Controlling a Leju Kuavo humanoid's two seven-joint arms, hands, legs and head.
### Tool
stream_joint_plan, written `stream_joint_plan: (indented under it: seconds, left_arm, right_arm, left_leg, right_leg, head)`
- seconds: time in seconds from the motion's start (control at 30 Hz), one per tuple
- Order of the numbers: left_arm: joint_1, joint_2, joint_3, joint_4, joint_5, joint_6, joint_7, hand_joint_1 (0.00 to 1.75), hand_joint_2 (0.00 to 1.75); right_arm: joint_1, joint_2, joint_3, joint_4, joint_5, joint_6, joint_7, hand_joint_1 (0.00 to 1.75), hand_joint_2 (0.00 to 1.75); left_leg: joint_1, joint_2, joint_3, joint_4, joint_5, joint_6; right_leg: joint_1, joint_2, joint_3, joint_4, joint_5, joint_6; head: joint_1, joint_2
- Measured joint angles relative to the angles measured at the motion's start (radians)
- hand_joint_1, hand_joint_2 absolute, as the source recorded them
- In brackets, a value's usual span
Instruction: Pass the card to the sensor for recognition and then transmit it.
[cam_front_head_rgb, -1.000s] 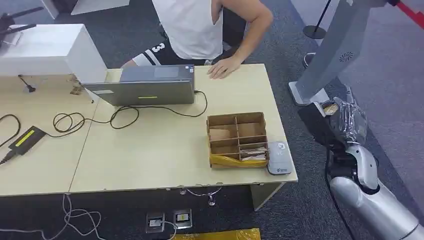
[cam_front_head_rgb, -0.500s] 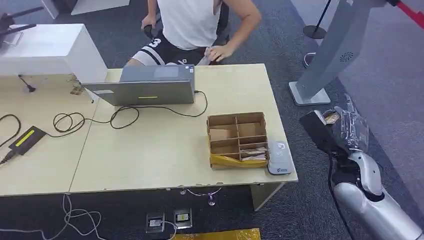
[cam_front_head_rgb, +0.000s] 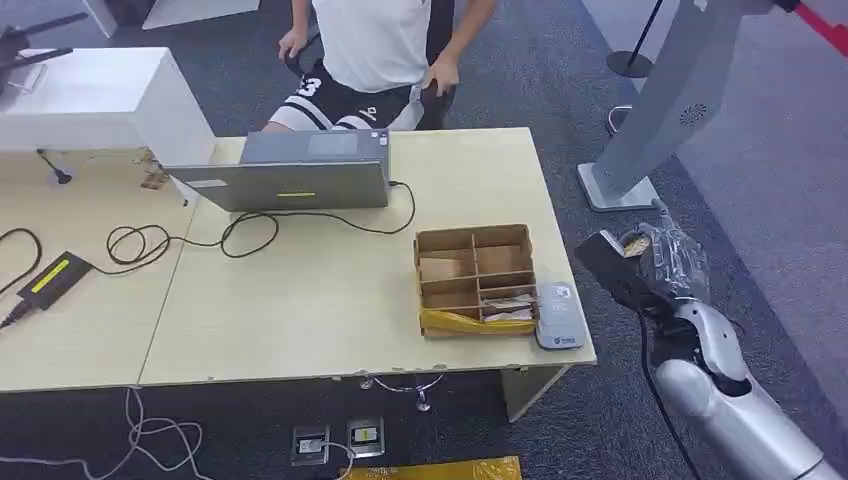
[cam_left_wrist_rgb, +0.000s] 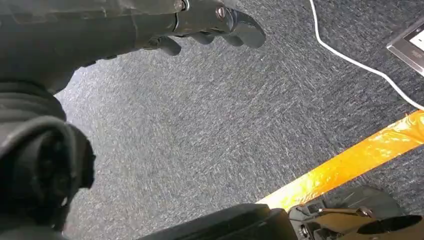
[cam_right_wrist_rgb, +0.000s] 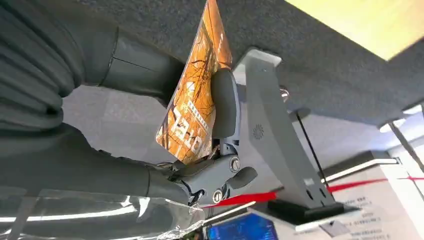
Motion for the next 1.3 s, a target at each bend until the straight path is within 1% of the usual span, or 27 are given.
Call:
stream_joint_plan:
  seconds: [0.13, 0.73, 1.17, 1.3]
  left_arm:
    - [0.0, 0.0, 0.0, 0.0, 0.0, 0.0, 0.0, 0.0, 0.0]
    - [0.001, 0.0, 0.0, 0.0, -0.004, -0.004, 0.0, 0.0, 0.0]
    - [-0.013, 0.003, 0.0, 0.0, -0.056, -0.029, 0.039, 0.0, 0.0]
    - [-0.02, 0.004, 0.0, 0.0, -0.058, -0.034, 0.041, 0.0, 0.0]
  right_arm:
    - [-0.002, 0.015, 0.013, 0.036, -0.01, 0.019, -0.008, 1.75, 1.75]
    - [0.001, 0.052, 0.042, 0.122, -0.029, 0.03, -0.012, 1.75, 1.75]
    - [0.06, 0.053, 0.055, 0.143, -0.04, 0.033, 0.01, 1.75, 1.75]
    - [0.072, 0.055, 0.055, 0.148, -0.04, 0.036, 0.011, 1.75, 1.75]
  left_leg:
    - [0.0, 0.0, 0.0, 0.0, 0.0, 0.0]
    - [0.0, 0.0, 0.0, 0.0, 0.0, 0.0]
    - [0.0, 0.0, 0.001, 0.0, 0.0, 0.0]
    - [0.0, 0.0, 0.001, 0.0, 0.0, 0.0]
  right_leg:
    - [0.0, 0.0, 0.0, 0.0, 0.0, 0.0]
    - [0.0, 0.0, 0.0, 0.0, 0.0, 0.0]
    - [0.0, 0.0, 0.0, 0.0, 0.0, 0.0]
    - [0.0, 0.0, 0.0, 0.0, 0.0, 0.0]
  head:
    - [0.0, 0.0]
    - [0.0, 0.0]
    - [0.0, 0.0]
    - [0.0, 0.0]
